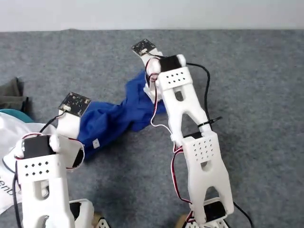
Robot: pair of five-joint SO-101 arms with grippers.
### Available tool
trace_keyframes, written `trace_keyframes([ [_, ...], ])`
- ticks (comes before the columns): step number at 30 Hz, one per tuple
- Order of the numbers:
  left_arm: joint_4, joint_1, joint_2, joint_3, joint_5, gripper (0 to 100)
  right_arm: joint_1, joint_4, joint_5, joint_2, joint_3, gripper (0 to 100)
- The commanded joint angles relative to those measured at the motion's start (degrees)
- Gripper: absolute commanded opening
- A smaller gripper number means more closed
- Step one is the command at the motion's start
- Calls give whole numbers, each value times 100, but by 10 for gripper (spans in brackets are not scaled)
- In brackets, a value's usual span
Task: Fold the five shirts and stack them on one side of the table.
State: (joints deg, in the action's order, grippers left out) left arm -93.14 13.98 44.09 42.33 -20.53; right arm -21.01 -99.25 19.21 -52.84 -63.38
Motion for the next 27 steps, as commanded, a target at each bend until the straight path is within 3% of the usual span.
trace_keyframes([
  [1,44,9,132,-374,-18,5,347,-374,176,207,-176,9],
  [9,44,9,132,-391,-53,5,892,-374,501,1341,1785,9],
  [15,88,0,88,-382,-141,5,884,-338,598,2026,2857,16],
  [22,88,0,123,-374,-668,5,699,-259,35,2475,2848,284],
  [27,88,0,97,-374,-695,5,637,435,-255,2352,2848,307],
])
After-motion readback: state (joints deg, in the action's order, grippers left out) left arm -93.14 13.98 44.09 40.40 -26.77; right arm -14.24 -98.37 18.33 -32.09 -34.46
